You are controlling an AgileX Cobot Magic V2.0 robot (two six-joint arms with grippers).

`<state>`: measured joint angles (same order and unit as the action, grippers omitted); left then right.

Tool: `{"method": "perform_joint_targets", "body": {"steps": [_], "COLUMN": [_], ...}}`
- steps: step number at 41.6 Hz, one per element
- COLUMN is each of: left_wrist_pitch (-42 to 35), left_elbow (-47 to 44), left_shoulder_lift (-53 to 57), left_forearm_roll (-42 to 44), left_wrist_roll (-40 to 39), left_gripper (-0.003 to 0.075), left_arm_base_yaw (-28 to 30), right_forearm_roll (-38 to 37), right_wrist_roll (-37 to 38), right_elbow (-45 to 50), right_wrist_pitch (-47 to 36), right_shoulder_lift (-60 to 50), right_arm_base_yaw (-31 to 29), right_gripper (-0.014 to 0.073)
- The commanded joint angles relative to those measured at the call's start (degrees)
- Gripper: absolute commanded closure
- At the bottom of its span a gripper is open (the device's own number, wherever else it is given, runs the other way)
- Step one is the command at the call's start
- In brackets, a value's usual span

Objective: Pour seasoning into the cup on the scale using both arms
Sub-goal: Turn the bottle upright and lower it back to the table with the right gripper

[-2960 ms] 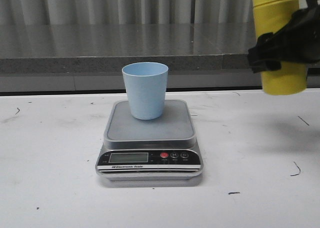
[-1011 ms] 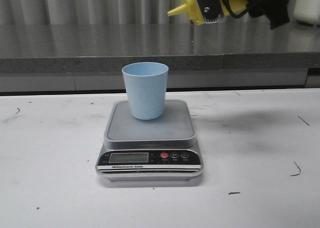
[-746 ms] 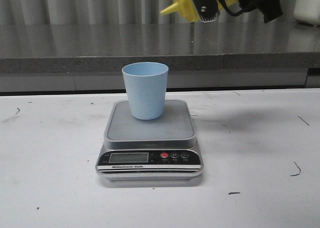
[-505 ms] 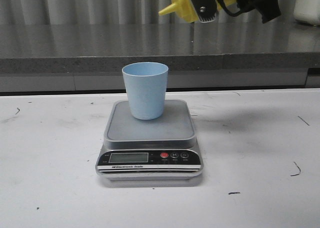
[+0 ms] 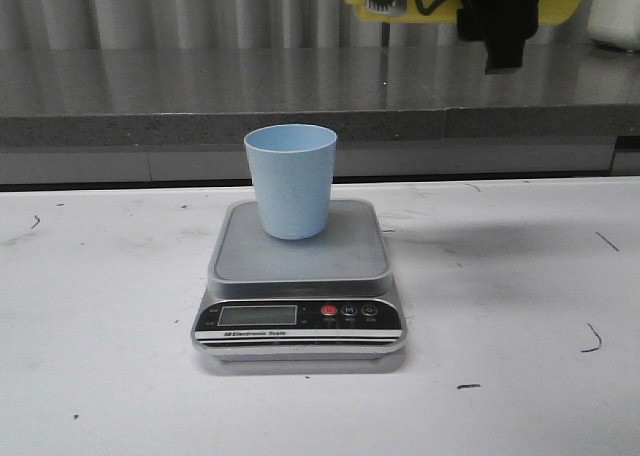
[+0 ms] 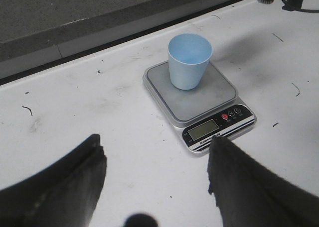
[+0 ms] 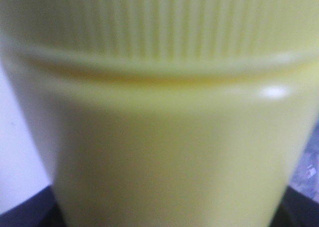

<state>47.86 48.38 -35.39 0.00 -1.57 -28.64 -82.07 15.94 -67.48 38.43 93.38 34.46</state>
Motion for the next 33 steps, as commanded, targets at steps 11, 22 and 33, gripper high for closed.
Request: {"method": "perform_joint_targets", "body": {"steps": [11,22,33], "left_wrist_pitch": [-4.26,-4.26,-4.26], "left_elbow": [1.49,1.49,1.49], "left_shoulder_lift": [-0.09,-0.09,-0.09], "left_forearm_roll": [0.00,0.00,0.00], "left_wrist_roll": [-0.56,-0.56,-0.56], "left_gripper": [0.0281,0.0281,0.0281], "left_arm_base_yaw": [0.10,0.10,0.10], "right_forearm_roll": [9.50,24.63,46.47], "right_wrist_roll": [16.50,-1.77,-3.07], "right_elbow": [-2.09,-1.97,3.75], "right_wrist_pitch": [4.38,4.47,-9.16], "right_shoulder_lift": [-3.67,-5.85,-12.70], "right_arm_base_yaw": [-1.73,-5.86,-15.53], "right_gripper": [0.0258,0.0315,0.0315]}}
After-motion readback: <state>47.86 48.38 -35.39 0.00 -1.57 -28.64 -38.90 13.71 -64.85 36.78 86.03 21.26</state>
